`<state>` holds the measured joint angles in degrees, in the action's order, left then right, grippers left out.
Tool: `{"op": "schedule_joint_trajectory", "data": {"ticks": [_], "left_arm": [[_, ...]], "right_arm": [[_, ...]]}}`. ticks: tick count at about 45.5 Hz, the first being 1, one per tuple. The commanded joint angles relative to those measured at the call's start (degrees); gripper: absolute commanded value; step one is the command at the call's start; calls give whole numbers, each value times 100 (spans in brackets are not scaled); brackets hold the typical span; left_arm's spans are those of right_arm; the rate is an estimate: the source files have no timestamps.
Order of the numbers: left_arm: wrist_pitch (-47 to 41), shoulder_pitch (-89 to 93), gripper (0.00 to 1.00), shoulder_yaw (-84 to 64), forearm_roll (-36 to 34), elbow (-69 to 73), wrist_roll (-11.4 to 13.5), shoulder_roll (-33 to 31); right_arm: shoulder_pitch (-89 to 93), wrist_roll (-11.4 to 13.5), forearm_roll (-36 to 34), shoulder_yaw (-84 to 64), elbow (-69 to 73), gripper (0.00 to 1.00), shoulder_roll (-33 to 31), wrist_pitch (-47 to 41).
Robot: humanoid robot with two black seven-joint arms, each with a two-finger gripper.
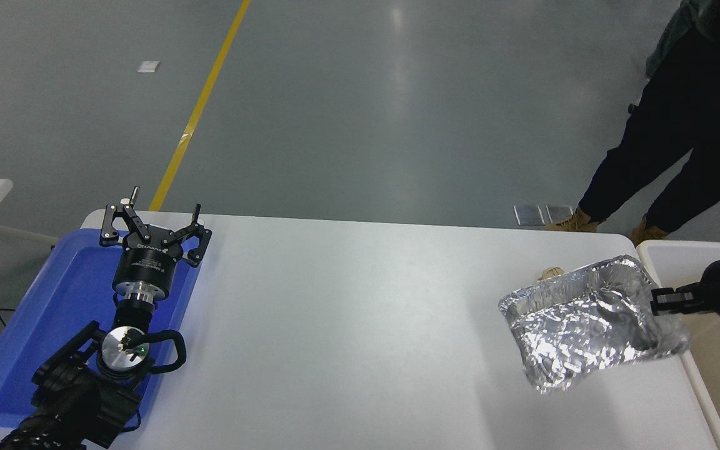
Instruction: Pick up foil plate and place in dustbin
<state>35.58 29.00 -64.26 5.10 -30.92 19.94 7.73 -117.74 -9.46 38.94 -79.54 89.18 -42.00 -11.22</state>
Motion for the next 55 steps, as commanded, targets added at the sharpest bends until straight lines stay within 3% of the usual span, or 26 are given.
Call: {"op": "schedule_joint_trajectory", "data": {"ticks": [1,36,55], "left_arm": [[2,0,100,1,0,-2,-8,0],[2,0,100,1,-9,-2,-8,0],[2,0,100,1,-9,-2,-8,0]], "right_arm": [[-891,14,-1,-316,222,0,-10,-504],[-2895,6,-1,-826,442,0,333,-1928],[-3001,23,8,-1037,416,0,465,-1937]]}}
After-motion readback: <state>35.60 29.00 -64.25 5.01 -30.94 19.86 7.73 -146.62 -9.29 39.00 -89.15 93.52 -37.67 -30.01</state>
